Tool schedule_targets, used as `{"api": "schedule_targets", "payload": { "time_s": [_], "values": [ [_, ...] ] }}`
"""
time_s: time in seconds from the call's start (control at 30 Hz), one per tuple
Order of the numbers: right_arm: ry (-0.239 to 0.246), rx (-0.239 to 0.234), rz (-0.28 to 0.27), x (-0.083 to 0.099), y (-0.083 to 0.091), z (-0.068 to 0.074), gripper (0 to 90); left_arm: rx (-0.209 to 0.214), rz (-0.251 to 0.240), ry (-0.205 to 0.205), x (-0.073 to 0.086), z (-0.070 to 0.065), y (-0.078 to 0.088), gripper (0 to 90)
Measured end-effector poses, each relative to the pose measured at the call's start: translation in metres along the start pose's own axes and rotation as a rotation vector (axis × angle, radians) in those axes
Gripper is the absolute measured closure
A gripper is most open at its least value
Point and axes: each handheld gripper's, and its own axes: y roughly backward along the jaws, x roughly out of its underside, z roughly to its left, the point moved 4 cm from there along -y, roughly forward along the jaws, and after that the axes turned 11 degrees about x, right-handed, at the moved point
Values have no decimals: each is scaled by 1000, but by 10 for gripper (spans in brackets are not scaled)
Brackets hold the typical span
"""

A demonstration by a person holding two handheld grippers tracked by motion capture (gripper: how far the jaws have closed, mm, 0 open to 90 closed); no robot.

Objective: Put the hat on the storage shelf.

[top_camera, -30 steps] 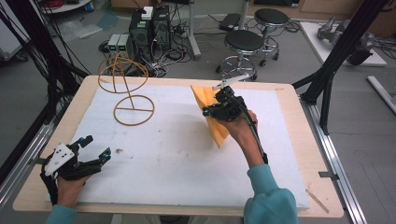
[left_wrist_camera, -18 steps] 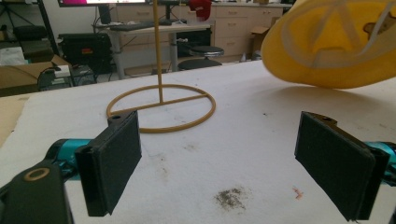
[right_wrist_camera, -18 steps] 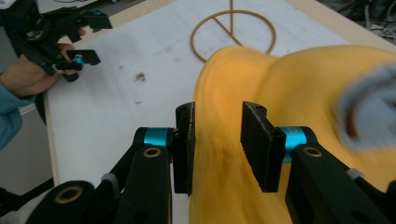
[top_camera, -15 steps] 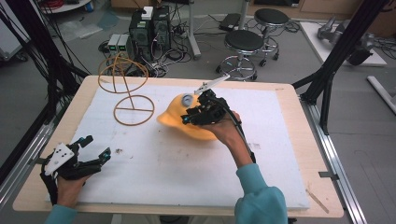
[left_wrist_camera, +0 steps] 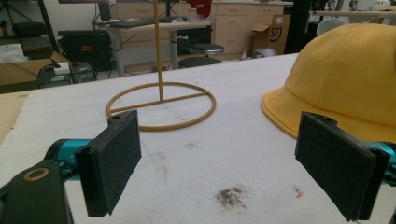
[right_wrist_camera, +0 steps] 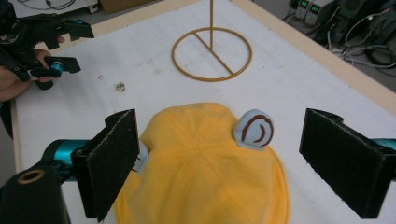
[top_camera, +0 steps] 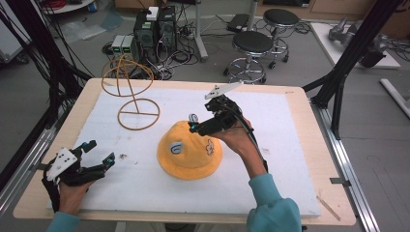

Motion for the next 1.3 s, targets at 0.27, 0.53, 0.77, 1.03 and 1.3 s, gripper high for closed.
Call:
{"api": "schedule_targets", "payload": {
  "time_s": [0.27,0.53,0.77,1.03,1.3],
  "values": [
    [-26,32,-40,26,14,-12,100,27,56,19,-2,0,-3,135],
    [-39,75,-101,67,40,-21,99,53,53,11,-24,-5,2,114],
    [-74,145,-157,94,52,-29,13,102,54,20,-46,-10,-2,113],
    [-126,204,-167,127,62,-36,12,192,72,-2,-76,-22,-21,96],
    [-164,236,-240,150,69,-39,12,282,132,-20,-92,-38,-48,81]
  ]
}}
